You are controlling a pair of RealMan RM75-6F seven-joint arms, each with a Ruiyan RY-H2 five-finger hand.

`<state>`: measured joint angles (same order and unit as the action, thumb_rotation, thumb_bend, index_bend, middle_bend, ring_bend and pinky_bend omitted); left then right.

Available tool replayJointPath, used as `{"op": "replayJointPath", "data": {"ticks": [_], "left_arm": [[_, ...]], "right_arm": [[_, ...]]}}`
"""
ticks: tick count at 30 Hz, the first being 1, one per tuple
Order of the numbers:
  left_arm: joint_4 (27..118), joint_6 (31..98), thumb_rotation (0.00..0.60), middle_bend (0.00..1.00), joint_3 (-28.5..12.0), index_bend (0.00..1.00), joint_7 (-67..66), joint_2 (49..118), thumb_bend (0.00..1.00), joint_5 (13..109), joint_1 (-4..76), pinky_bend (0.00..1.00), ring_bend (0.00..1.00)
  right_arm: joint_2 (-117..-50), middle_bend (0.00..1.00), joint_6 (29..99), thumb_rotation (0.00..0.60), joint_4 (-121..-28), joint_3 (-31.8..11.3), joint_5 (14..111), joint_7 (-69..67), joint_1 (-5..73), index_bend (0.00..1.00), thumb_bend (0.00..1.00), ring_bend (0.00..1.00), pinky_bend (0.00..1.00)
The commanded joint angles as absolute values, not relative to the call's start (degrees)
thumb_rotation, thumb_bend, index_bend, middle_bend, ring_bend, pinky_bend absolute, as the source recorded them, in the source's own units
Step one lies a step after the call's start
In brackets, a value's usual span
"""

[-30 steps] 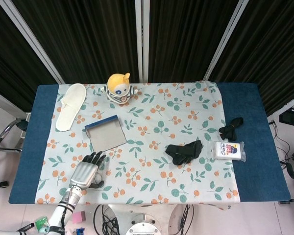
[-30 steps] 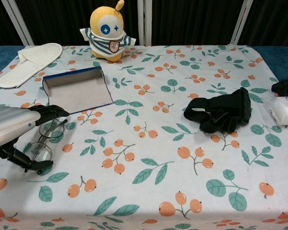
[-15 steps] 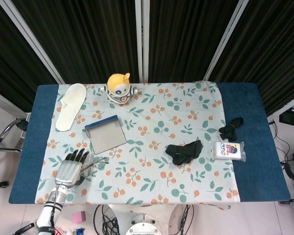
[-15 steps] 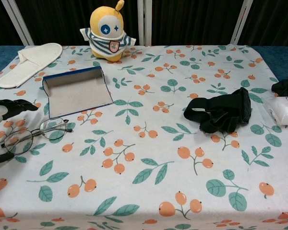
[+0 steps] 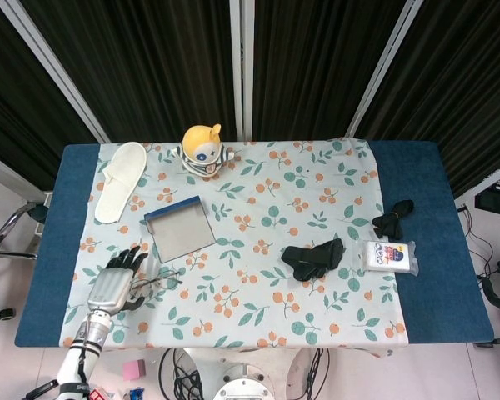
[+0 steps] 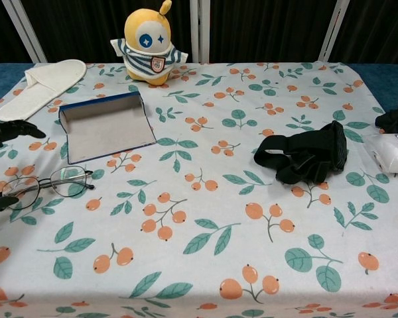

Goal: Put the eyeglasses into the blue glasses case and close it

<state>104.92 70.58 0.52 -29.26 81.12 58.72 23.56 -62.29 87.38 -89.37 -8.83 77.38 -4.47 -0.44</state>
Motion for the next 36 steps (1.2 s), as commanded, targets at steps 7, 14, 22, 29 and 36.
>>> {"op": "replayJointPath", "data": {"ticks": [7, 14, 22, 29, 36], "left_arm": [[106.39, 68.48, 0.6, 0.02, -3.89, 0.33, -30.71, 82.42, 0.31, 52.4, 26.39, 0.15, 0.02], [105.43, 68.3, 0.6, 0.03, -5.01, 0.4, -35.12, 84.86, 0.31, 46.33, 28.5, 0.15, 0.02], [104.54, 69.05, 0.6, 0.05, -5.75, 0.46, -35.79, 85.87, 0.32, 43.91, 29.34, 0.15, 0.02], [104.31, 69.1, 0.6, 0.07, -5.75, 0.5, -35.93, 86.17, 0.34, 42.8, 29.88, 0.15, 0.02], [103.89, 68.89, 0.6, 0.07, -5.52, 0.51, -35.95, 86.55, 0.36, 41.73, 30.29, 0.15, 0.02]], "right_arm": [[-62.44, 0.0, 87.08, 0.6, -88.82, -8.69, 77.12, -4.96, -0.56, 0.0, 0.23, 0.0, 0.0], [-62.46, 0.0, 86.56, 0.6, -88.36, -8.68, 76.87, -5.33, -0.45, 0.0, 0.23, 0.0, 0.0], [-62.69, 0.0, 85.51, 0.6, -87.64, -8.54, 76.53, -5.73, -0.19, 0.0, 0.23, 0.0, 0.0], [-62.78, 0.0, 85.36, 0.6, -87.43, -8.52, 76.46, -5.8, -0.15, 0.0, 0.24, 0.0, 0.0], [-62.8, 0.0, 85.09, 0.6, -87.39, -8.51, 76.15, -5.66, -0.15, 0.0, 0.24, 0.0, 0.0]]}}
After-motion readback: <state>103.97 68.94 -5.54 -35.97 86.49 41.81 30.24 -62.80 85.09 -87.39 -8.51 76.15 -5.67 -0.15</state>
